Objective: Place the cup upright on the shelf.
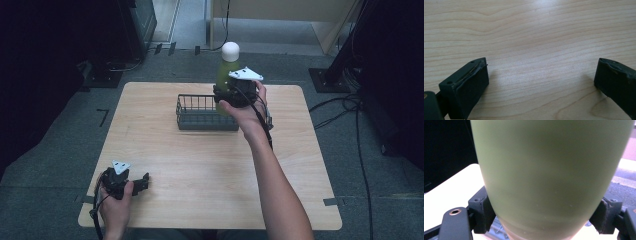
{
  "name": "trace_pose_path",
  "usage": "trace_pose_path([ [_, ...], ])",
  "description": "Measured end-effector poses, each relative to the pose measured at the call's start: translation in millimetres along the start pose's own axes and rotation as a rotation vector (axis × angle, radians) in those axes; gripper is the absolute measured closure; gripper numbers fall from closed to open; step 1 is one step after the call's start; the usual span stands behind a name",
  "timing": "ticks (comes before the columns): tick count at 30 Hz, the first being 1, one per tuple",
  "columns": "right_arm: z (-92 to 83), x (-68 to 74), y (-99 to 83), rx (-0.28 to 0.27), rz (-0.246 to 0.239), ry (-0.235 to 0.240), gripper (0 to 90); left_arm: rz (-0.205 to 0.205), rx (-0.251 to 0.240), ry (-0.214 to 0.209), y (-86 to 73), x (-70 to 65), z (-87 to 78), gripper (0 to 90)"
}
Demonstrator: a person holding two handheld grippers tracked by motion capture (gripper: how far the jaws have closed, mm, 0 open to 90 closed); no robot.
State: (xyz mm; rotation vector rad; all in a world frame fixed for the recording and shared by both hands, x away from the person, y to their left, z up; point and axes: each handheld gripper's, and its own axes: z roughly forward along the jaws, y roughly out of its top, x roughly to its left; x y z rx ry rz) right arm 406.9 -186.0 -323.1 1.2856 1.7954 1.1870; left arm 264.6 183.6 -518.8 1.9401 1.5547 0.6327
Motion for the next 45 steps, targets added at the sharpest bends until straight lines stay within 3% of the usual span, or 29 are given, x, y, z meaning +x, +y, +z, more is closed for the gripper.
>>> trace_pose_path([
  [6,20.5,-2.5,0.2,-0.01,-0.023,-0.04,20.4,-0.001,0.0,-0.001,0.0,-0.1,0.0,0.0],
  [22,52.7,-7.9,-15.5,0.005,-0.004,-0.078,20.4,0.0,0.001,-0.001,0.0,0.0,-0.1,0.0],
  [29,62.1,-12.5,-26.6,0.034,0.053,-0.066,20.4,0.0,0.001,-0.001,0.0,0.0,0.0,0.0],
  [43,70.5,-15.9,-42.0,0.104,0.044,-0.068,20.2,0.0,0.001,-0.001,0.0,0.0,-0.1,0.0],
  [45,70.4,-16.1,-42.6,0.094,0.047,-0.067,20.1,0.0,0.001,-0.001,0.0,0.0,-0.1,0.0],
])
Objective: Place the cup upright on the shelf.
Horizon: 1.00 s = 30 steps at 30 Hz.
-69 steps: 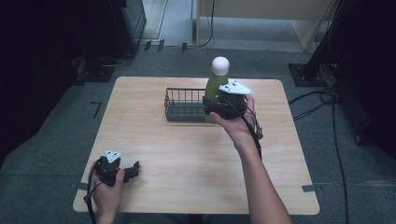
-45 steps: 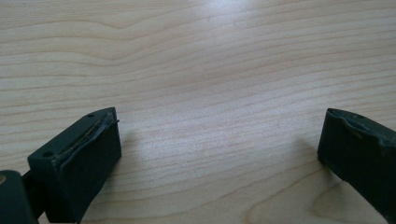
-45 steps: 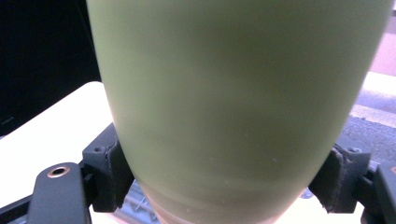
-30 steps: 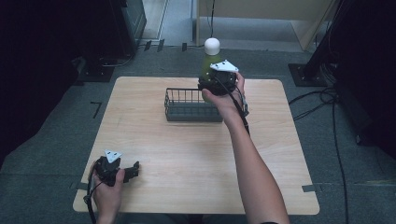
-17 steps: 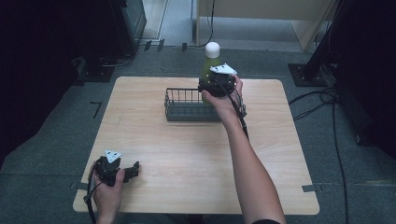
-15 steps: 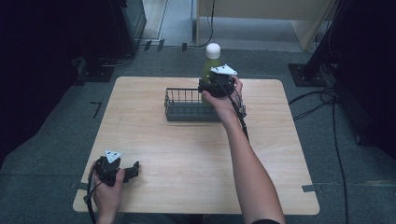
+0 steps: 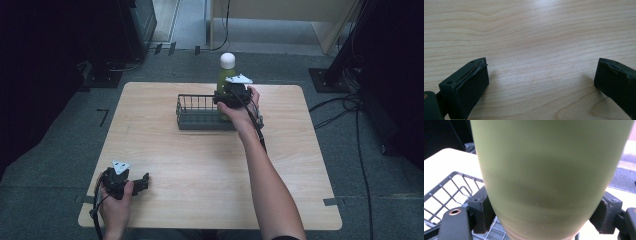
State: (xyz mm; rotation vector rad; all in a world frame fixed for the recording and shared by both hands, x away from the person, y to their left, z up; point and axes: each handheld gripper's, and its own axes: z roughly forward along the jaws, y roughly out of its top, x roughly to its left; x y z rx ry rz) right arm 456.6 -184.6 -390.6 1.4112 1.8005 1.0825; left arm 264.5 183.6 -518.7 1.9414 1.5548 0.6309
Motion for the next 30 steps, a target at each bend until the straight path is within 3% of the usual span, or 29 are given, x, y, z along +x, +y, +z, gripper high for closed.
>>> trace_pose_path([
  [6,-0.8,-3.4,-3.9,-0.019,0.016,0.018,19.5,0.0,0.0,0.0,0.0,0.0,0.0,0.0],
  [8,-1.8,-6.9,-4.7,-0.008,0.031,0.038,17.2,0.0,-0.001,0.001,0.0,-0.1,0.1,0.0],
  [12,-1.2,-9.5,-7.8,0.017,0.032,0.034,14.3,0.0,-0.001,0.0,0.0,0.0,0.0,0.0],
  [22,-6.7,-10.2,-15.4,0.005,0.019,0.057,19.1,0.0,-0.001,0.001,-0.1,-0.1,0.1,0.0],
  [30,-16.4,-14.5,-19.4,0.014,0.032,0.075,10.4,0.0,0.0,0.0,0.0,0.0,0.0,0.0],
])
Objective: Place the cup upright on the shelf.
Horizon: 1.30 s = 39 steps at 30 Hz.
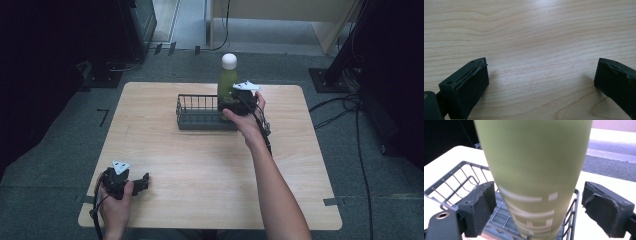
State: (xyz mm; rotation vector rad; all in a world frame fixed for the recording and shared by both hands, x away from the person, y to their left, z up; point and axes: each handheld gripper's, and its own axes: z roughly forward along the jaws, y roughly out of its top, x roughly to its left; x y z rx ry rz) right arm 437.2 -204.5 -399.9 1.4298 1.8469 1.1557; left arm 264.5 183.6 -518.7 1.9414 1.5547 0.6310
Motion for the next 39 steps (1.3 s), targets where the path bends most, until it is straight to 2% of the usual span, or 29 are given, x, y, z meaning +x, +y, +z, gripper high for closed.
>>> trace_pose_path([
  [3,-4.1,-1.9,-3.2,0.009,-0.013,0.009,7.2,0.0,0.0,0.0,0.0,0.0,0.0,0.0],
  [14,-21.1,-17.9,-22.9,0.028,0.002,0.012,1.2,0.0,0.0,0.0,0.0,-0.1,0.0,0.0],
  [25,-35.4,-36.8,-45.7,0.044,0.023,-0.02,0.0,0.0,0.0,0.0,0.0,0.0,0.0,0.0],
  [26,-36.6,-39.0,-49.7,0.058,0.022,-0.043,0.0,0.0,0.0,0.0,0.0,0.0,0.0,0.0],
  [39,-50.4,-60.5,-76.7,0.087,0.046,-0.075,0.0,0.0,0.0,0.0,0.0,-0.1,0.0,0.0],
])
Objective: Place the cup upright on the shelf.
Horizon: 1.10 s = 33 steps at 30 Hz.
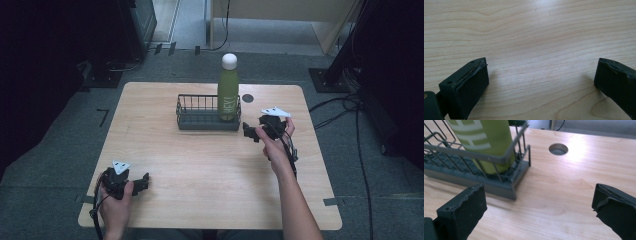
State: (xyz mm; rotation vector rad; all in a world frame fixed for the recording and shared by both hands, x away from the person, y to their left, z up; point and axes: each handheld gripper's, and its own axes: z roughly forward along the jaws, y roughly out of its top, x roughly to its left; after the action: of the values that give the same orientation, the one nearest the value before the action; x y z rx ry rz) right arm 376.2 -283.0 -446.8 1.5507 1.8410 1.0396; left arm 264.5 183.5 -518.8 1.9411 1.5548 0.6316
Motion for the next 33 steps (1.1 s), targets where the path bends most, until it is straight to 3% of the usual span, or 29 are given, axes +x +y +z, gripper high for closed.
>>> trace_pose_path([
  [18,-18.1,-37.6,-38.9,0.039,0.051,-0.045,0.0,0.0,-0.001,0.0,0.0,0.0,0.1,0.0],
  [33,-34.7,-70.2,-76.8,0.07,0.124,-0.084,0.2,0.002,0.001,0.0,0.0,0.1,-0.1,0.0],
])
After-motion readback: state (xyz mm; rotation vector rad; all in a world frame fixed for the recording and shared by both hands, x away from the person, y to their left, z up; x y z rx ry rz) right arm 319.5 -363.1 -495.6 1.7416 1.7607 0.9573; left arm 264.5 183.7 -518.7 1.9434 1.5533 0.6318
